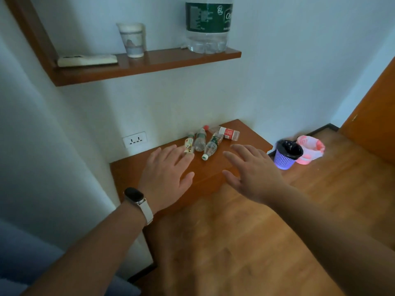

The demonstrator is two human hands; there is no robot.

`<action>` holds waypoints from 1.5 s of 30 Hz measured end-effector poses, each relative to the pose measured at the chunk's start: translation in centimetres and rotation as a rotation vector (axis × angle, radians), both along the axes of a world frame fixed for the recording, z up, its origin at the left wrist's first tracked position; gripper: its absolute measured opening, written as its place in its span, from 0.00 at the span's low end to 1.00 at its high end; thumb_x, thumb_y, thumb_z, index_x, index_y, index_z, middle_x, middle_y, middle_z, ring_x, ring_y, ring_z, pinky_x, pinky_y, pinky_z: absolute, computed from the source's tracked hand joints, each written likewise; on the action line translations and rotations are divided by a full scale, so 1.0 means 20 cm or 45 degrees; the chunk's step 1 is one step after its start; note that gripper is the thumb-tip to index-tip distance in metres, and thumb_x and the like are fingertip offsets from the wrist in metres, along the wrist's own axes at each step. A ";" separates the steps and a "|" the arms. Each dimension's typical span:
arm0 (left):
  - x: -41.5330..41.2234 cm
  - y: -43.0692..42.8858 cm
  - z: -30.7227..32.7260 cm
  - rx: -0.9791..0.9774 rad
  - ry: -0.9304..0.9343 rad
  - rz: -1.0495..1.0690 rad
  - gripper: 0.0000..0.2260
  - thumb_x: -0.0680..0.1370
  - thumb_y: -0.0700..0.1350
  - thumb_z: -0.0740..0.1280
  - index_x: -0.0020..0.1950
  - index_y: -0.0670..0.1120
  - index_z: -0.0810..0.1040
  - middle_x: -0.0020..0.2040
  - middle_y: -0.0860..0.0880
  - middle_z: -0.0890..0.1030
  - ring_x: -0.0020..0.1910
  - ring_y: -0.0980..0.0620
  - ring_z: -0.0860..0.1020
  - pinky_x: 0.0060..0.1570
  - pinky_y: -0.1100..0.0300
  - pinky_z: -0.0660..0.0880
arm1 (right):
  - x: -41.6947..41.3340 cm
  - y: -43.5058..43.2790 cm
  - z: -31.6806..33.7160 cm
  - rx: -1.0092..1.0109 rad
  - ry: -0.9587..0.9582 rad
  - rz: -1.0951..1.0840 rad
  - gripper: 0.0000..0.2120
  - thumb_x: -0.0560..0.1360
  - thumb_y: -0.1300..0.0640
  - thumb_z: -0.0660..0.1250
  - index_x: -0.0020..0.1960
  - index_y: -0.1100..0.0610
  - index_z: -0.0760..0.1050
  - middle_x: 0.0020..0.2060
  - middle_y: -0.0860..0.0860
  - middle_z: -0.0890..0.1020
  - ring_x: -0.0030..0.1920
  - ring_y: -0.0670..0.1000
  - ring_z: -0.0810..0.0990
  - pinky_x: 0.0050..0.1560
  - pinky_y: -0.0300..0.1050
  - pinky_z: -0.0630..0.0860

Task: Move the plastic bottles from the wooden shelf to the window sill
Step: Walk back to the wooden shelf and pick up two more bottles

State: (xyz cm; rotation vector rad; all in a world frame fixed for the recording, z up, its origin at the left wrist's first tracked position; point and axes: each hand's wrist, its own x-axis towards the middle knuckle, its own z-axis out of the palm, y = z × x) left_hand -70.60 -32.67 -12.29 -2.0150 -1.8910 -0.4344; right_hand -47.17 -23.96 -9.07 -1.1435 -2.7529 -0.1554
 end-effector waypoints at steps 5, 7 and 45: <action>-0.05 0.17 -0.04 -0.037 -0.014 0.015 0.21 0.79 0.56 0.59 0.66 0.47 0.77 0.66 0.43 0.80 0.66 0.40 0.77 0.64 0.40 0.72 | -0.06 0.19 -0.03 -0.055 0.004 0.021 0.29 0.79 0.36 0.47 0.72 0.51 0.69 0.70 0.54 0.73 0.70 0.59 0.70 0.68 0.58 0.67; -0.06 0.25 -0.07 -0.039 -0.004 0.030 0.22 0.79 0.56 0.58 0.66 0.47 0.78 0.65 0.43 0.80 0.65 0.40 0.78 0.64 0.40 0.72 | -0.07 0.28 -0.06 -0.058 0.000 0.030 0.28 0.80 0.37 0.50 0.73 0.49 0.67 0.72 0.53 0.70 0.72 0.58 0.67 0.71 0.57 0.64; -0.41 1.55 -0.45 -0.409 -0.151 0.355 0.24 0.78 0.60 0.58 0.62 0.46 0.83 0.59 0.45 0.84 0.57 0.44 0.83 0.59 0.44 0.77 | -0.68 1.85 -0.50 -0.362 -0.056 0.504 0.26 0.81 0.39 0.51 0.72 0.50 0.69 0.71 0.53 0.72 0.72 0.58 0.69 0.69 0.59 0.65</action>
